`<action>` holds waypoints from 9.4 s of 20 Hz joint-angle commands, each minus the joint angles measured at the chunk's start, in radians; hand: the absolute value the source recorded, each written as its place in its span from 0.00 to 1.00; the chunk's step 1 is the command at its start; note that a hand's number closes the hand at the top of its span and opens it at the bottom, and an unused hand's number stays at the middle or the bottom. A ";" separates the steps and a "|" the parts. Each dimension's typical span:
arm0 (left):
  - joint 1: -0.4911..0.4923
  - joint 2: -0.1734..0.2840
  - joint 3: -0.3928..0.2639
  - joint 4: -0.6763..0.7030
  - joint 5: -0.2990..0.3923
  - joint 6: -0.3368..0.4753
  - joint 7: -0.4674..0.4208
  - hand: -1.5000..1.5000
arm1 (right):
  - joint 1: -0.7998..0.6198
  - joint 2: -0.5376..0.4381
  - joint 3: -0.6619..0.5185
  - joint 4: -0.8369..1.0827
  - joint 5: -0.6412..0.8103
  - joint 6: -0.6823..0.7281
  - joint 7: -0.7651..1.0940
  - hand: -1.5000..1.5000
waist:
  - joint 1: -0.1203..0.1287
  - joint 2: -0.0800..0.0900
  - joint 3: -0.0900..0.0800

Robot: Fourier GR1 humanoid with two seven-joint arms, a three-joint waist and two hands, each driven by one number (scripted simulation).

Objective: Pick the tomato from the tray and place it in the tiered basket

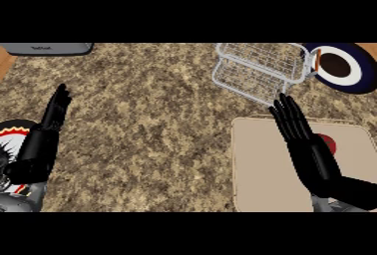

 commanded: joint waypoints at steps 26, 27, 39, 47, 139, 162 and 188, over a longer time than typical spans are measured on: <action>0.157 -0.242 -0.062 0.213 0.058 0.019 0.085 0.50 | 0.019 -0.774 -0.473 0.304 0.030 0.499 0.200 0.00 | 0.007 0.005 0.016; 0.185 -0.225 -0.058 0.208 0.056 0.008 0.066 0.50 | 0.049 -0.789 -0.458 0.262 0.077 0.481 0.201 0.00 | 0.003 0.002 0.016; 0.191 -0.278 -0.063 0.200 0.029 0.005 0.071 0.50 | 0.109 -0.711 -0.324 -0.100 0.391 0.249 0.548 0.00 | 0.010 0.003 0.019; 0.124 -0.304 -0.038 0.269 -0.010 0.001 0.069 0.50 | 0.018 -0.667 -0.196 -0.079 0.610 0.284 0.684 0.00 | 0.027 0.009 0.019; 0.204 -0.410 0.153 0.222 -0.153 -0.163 0.090 0.50 | -0.352 -0.239 -0.684 -0.574 0.704 0.628 1.207 1.00 | 0.010 0.002 0.017; 0.201 -0.456 0.141 0.226 -0.202 -0.159 0.100 0.50 | -0.844 -0.192 -0.427 0.184 0.931 0.454 1.052 1.00 | 0.035 0.009 0.019; 0.182 -0.444 0.162 0.179 -0.215 -0.195 0.156 0.50 | -0.965 0.115 -0.613 0.791 0.864 -0.004 0.721 0.00 | 0.034 0.010 0.020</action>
